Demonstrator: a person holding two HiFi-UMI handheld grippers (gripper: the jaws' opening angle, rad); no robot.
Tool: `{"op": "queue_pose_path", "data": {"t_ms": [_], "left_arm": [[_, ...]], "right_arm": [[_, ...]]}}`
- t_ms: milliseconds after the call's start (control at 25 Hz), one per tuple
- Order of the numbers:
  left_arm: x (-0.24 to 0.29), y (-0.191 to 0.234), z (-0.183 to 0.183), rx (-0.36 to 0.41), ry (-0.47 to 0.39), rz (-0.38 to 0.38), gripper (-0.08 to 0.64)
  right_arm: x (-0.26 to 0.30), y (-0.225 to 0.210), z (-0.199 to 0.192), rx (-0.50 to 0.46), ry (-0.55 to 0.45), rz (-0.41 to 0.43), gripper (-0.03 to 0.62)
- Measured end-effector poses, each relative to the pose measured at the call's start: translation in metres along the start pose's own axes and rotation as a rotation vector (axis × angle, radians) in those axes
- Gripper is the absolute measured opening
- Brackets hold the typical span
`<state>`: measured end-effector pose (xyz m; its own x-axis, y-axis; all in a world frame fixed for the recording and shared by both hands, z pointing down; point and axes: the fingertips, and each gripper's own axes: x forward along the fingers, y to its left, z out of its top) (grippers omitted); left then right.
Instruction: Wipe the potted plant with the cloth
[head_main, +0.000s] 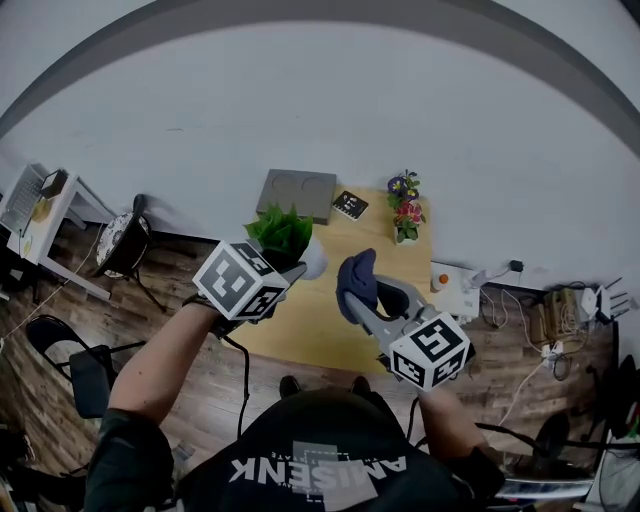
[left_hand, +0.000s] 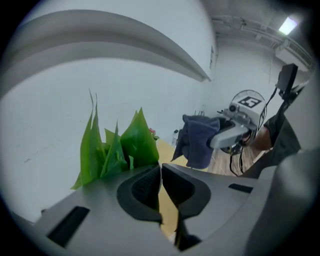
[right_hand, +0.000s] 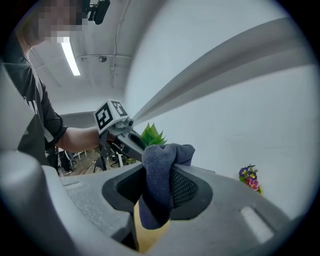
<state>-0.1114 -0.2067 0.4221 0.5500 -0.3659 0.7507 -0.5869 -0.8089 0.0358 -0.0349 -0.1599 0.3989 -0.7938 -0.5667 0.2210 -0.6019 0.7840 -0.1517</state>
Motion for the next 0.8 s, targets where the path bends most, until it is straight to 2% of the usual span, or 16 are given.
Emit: {"op": "queue_pose_path", "data": {"t_ms": [280, 480, 640, 800], "left_arm": [[0.054, 0.008, -0.022, 0.270, 0.140, 0.088, 0.016], [0.092, 0.015, -0.043, 0.280, 0.184, 0.028, 0.018], [0.117, 0.029, -0.058, 0.271, 0.200, 0.040, 0.023], [0.142, 0.033, -0.067, 0.306, 0.208, 0.031, 0.023]], "right_arm": [[-0.022, -0.033, -0.002, 0.028, -0.008, -0.094, 0.132], [-0.035, -0.048, -0.008, 0.061, -0.007, -0.153, 0.132], [-0.041, -0.063, -0.014, 0.095, -0.008, -0.195, 0.132], [-0.047, -0.074, -0.014, 0.089, -0.009, -0.223, 0.132]]}}
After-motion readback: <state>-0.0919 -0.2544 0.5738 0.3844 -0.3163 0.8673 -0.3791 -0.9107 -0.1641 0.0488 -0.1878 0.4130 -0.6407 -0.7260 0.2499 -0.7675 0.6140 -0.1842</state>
